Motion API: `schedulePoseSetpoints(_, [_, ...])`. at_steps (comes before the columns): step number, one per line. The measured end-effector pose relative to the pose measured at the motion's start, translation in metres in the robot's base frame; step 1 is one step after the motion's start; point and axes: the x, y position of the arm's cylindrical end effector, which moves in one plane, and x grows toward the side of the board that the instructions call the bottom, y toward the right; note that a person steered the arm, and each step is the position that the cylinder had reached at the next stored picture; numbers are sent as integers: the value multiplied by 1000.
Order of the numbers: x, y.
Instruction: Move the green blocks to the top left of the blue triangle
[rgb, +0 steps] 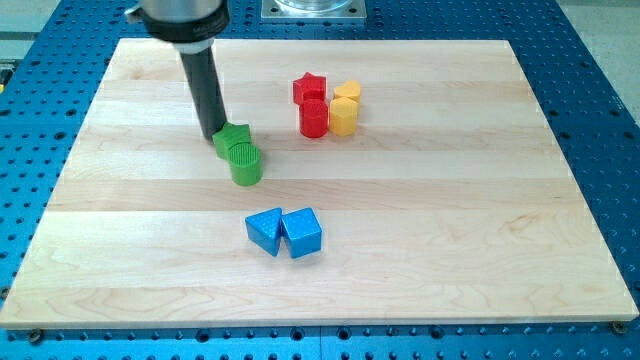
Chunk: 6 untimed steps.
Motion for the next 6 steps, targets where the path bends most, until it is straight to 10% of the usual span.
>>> schedulePoseSetpoints(1, [-37, 31])
schedulePoseSetpoints(3, [65, 27])
schedulePoseSetpoints(6, [57, -8])
